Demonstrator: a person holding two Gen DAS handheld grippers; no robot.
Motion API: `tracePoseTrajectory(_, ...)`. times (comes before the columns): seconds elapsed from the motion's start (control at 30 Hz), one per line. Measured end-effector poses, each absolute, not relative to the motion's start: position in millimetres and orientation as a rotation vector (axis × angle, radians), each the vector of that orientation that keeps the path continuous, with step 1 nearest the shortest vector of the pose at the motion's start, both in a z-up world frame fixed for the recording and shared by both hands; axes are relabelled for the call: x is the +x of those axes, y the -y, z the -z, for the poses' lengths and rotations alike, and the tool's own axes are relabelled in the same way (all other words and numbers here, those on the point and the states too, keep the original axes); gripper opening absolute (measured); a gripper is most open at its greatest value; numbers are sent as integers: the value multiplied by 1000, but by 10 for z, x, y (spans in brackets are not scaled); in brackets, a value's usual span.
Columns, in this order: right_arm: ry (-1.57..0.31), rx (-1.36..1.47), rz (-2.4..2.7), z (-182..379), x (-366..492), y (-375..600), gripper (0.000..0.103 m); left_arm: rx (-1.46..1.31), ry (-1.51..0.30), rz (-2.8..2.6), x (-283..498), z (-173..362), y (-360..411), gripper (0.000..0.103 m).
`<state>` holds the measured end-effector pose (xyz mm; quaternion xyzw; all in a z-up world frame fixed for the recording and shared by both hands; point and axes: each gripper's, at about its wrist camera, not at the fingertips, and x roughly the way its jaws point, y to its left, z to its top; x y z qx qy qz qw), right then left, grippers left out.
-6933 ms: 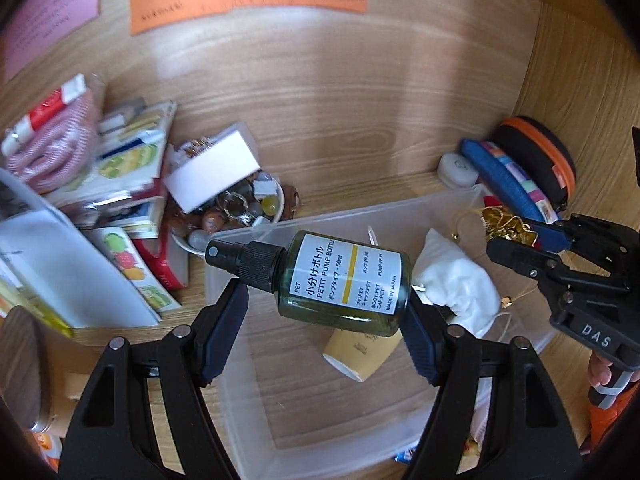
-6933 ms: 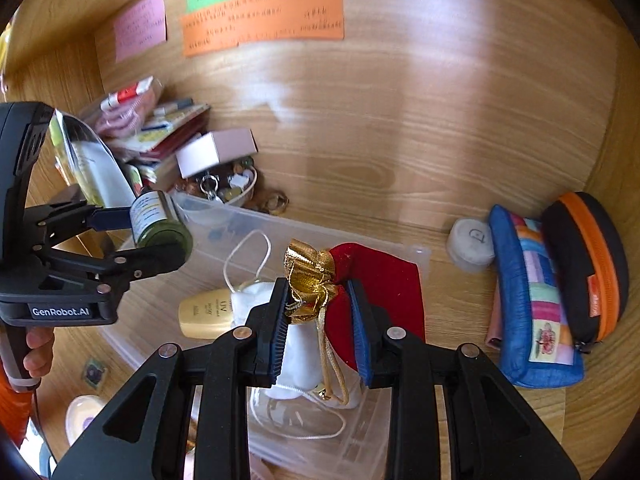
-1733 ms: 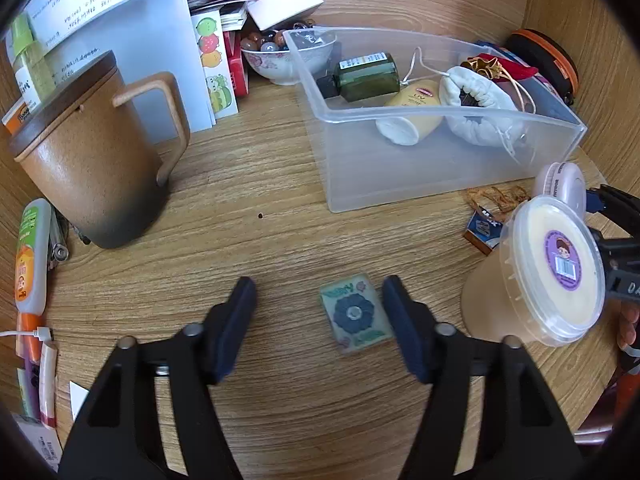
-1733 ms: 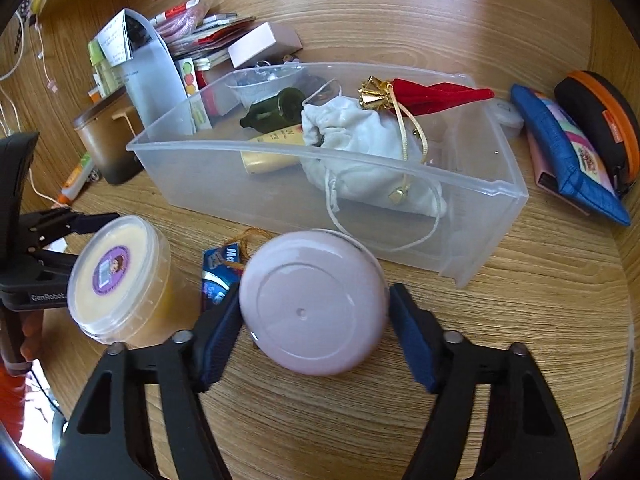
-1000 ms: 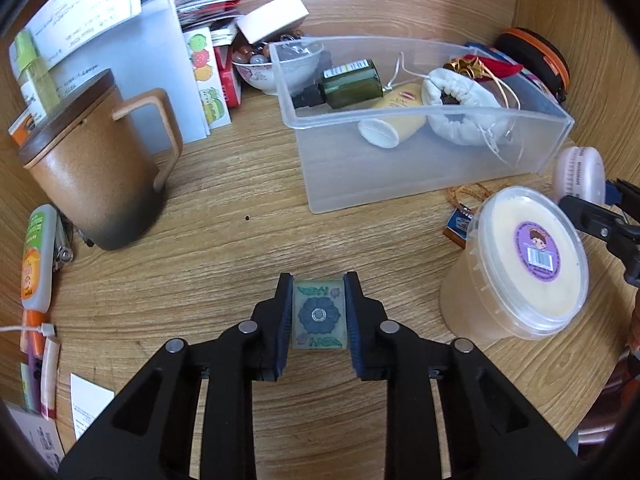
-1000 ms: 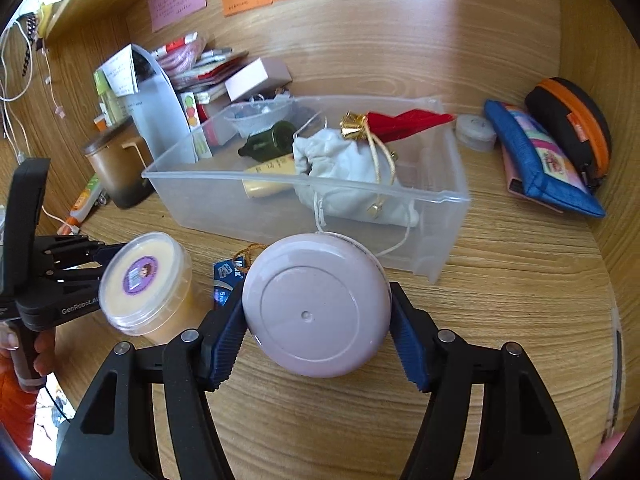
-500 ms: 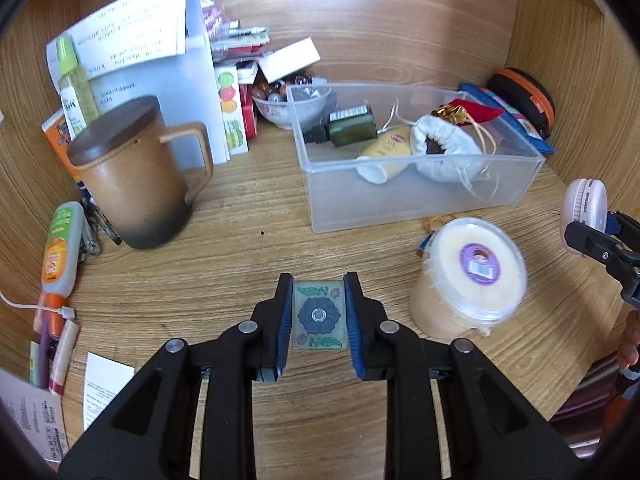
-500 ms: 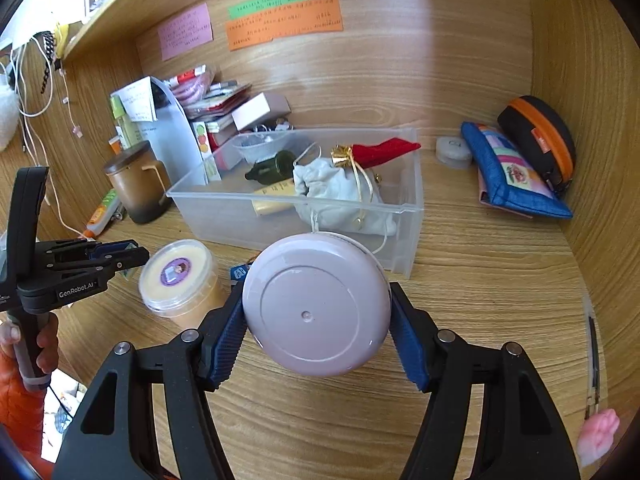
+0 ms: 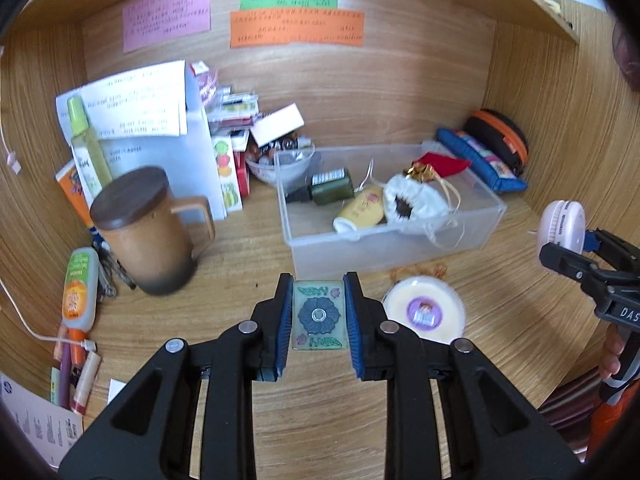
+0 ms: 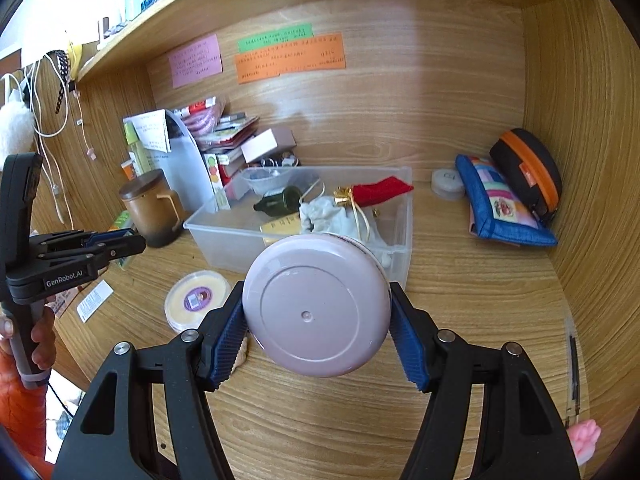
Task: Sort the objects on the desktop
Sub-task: 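Lift the pink compact and square tile and carry them toward the bin, then lower the pink compact and square tile into the clear bin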
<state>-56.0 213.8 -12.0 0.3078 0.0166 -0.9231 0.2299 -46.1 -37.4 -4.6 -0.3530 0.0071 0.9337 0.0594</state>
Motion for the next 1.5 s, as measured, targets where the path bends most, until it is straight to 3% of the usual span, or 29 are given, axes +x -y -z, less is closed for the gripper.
tracePoseTrajectory(0.87,-109,720,2560,-348,-1207,-1952,63,-963,-4,-2786,-1202,-364,212,24)
tracePoseTrajectory(1.5,-148,805,2508,-238,-1889,-1739,63,-1120,12,-2688,-1910,-35,142,24)
